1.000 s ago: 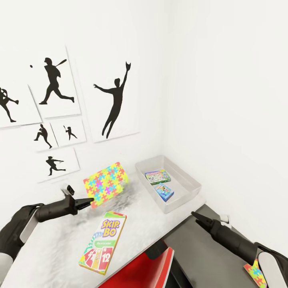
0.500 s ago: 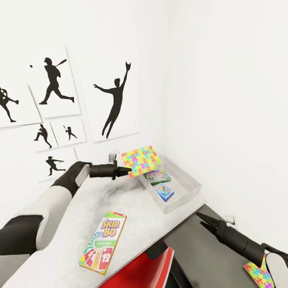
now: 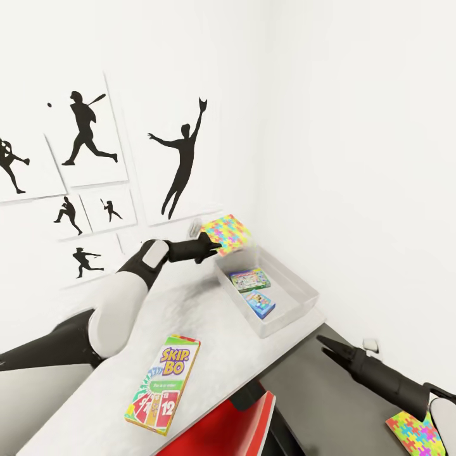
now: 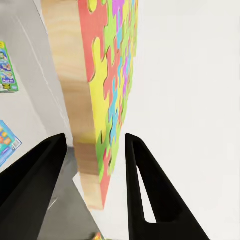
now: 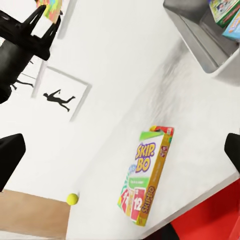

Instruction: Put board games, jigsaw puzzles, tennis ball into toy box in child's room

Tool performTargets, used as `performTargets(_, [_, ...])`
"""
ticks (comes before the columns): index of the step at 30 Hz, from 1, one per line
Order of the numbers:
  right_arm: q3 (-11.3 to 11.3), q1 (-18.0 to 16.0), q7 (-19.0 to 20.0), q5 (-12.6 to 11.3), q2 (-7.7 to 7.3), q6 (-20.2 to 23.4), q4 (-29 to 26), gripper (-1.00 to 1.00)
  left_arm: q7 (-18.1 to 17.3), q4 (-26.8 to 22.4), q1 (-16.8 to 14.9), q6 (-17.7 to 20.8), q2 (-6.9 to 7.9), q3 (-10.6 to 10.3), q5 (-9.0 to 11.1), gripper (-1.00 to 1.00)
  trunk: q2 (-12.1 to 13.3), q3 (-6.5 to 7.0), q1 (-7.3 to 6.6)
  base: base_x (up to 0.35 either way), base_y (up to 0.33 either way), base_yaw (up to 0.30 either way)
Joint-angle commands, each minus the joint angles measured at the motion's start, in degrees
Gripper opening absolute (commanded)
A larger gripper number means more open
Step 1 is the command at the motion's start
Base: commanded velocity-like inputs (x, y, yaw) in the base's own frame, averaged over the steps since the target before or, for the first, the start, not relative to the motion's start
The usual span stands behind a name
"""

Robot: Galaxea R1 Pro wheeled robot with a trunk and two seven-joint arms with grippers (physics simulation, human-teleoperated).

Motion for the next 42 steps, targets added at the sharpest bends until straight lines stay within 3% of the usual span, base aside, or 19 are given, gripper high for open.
performTargets(1, [-0.07,-0.06,1.66,0.31,-0.02,0.26,-0.01,1.0,0.68,1.9,-0.06,-2.06,-0.38,1.66,0.1,-1.0,-0.14,-0.13,0.04,0.0,0.0,0.0])
performTargets(6, [-0.07,-0.06,4.92,0.38,-0.11,0.26,-0.01,1.0,1.87,9.53,-0.07,-10.46,-1.81,3.36,-0.1,-1.0,-0.14,-0.13,0.04,0.0,0.0,0.0])
performTargets(12, [-0.14,0.08,5.79,0.4,-1.57,0.26,-0.01,1.0,2.24,12.74,-0.03,-12.82,-1.81,3.66,-0.22,-1.0,-0.14,-0.13,0.04,0.0,0.0,0.0])
performTargets(16, [-0.16,0.19,5.91,0.4,-1.81,0.26,-0.01,1.0,2.31,17.37,-0.01,-19.92,-1.81,3.79,0.04,-1.0,-0.14,-0.13,0.04,0.0,0.0,0.0])
performTargets(20, [0.1,0.21,6.31,0.34,-1.83,0.26,-0.01,1.0,2.27,18.23,-0.01,-21.44,-1.81,3.79,0.02,-1.0,-0.14,-0.13,0.04,0.0,0.0,0.0])
performTargets(22, [1.43,0.22,6.8,0.37,-1.83,0.26,-0.01,1.0,2.25,18.37,-0.01,-21.31,-1.81,3.79,0.01,-1.0,-0.14,-0.13,0.04,0.0,0.0,0.0])
performTargets(25, [6.01,0.2,7.22,0.49,-2.15,0.26,-0.01,1.0,2.18,18.47,-0.01,-19.69,-1.81,3.77,-0.08,-1.0,-0.14,-0.13,0.04,0.0,0.0,0.0])
performTargets(26, [6.57,0.2,7.25,0.51,-2.27,0.26,-0.01,1.0,2.14,18.48,-0.01,-19.2,-1.81,3.77,-0.1,-1.0,-0.14,-0.13,0.04,0.0,0.0,0.0])
performTargets(28, [8.29,0.2,7.15,0.59,-2.96,0.26,-0.01,1.0,1.68,18.5,-0.01,-16.12,-1.81,3.72,-0.21,-1.0,-0.14,-0.13,0.04,0.0,0.0,0.0])
performTargets(33, [8.89,0.2,6.75,0.84,-3.31,0.26,-0.01,1.0,-0.37,18.45,-0.01,-10.88,-1.81,3.64,-0.39,-1.0,-0.14,-0.13,0.04,0.0,0.0,0.0])
performTargets(37, [8.89,0.2,6.78,3.61,-3.33,0.26,-0.01,1.0,-8.07,18.32,-0.01,-7.22,-1.81,3.56,-0.56,-1.0,-0.14,-0.13,0.04,0.0,0.0,0.0])
performTargets(42, [8.89,0.2,6.76,4.69,-3.16,0.26,-0.01,1.0,-11.32,18.27,-0.01,-4.74,-1.81,3.53,-0.63,-1.0,-0.14,-0.13,0.04,0.0,0.0,0.0])
